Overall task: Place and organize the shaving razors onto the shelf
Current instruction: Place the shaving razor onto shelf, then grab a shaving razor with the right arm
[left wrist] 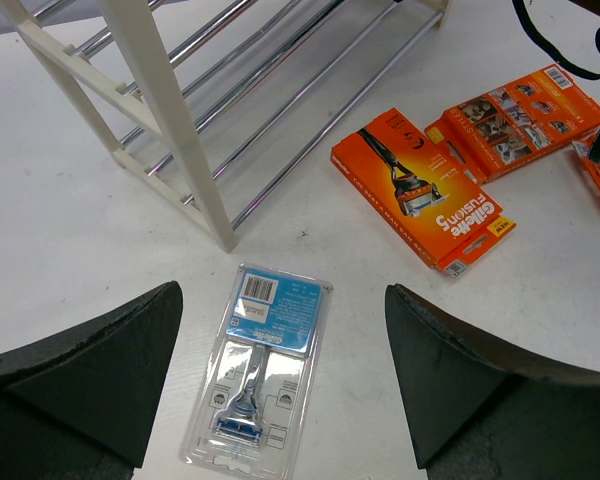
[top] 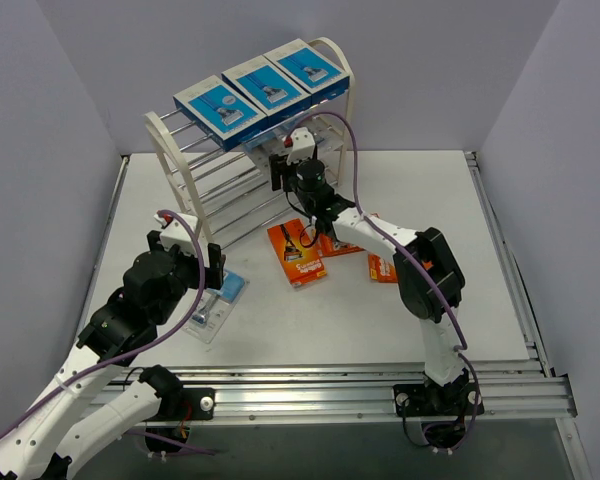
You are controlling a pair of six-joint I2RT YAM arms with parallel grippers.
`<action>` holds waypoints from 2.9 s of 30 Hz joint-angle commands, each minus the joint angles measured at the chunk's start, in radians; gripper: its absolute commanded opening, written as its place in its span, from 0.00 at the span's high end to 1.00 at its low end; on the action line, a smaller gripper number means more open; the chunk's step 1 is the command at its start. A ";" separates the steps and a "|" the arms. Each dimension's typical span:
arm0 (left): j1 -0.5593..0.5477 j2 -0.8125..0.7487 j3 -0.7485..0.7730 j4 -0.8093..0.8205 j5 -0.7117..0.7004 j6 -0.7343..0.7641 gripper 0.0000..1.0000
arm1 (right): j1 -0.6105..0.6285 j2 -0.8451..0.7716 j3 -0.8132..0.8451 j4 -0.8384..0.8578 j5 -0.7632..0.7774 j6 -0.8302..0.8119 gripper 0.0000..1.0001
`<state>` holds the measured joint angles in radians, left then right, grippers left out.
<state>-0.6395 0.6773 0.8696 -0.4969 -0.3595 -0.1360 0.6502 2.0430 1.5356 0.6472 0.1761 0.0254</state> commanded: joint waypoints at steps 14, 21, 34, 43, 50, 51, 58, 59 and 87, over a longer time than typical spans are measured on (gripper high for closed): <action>0.006 0.005 0.014 0.012 0.013 0.010 0.09 | -0.046 -0.006 0.006 -0.044 0.011 0.002 0.37; 0.008 0.007 0.014 0.012 0.013 0.012 0.09 | -0.061 -0.003 0.000 -0.040 0.005 0.010 0.37; 0.009 0.018 0.016 0.011 0.010 0.012 0.09 | -0.075 -0.018 -0.020 -0.014 -0.010 0.028 0.31; 0.011 0.019 0.014 0.006 -0.004 0.012 0.09 | -0.075 -0.027 0.004 -0.023 -0.024 0.034 0.26; 0.012 0.021 0.016 0.004 -0.010 0.012 0.09 | -0.075 -0.044 0.041 -0.043 -0.023 0.033 0.22; 0.012 0.021 0.016 0.004 -0.010 0.012 0.09 | -0.073 -0.046 0.044 -0.044 -0.023 0.033 0.22; 0.014 0.019 0.016 0.003 -0.013 0.012 0.09 | -0.073 -0.075 0.047 -0.058 -0.017 0.036 0.17; 0.012 0.019 0.017 0.003 -0.015 0.012 0.09 | -0.073 -0.087 0.046 -0.058 -0.017 0.036 0.17; 0.012 -0.018 0.011 0.008 -0.068 0.015 0.09 | 0.141 -0.605 -0.583 0.046 0.014 0.243 0.18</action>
<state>-0.6331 0.6846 0.8696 -0.5053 -0.4091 -0.1337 0.6899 1.5146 1.0370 0.5995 0.1745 0.1600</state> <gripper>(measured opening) 0.913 0.828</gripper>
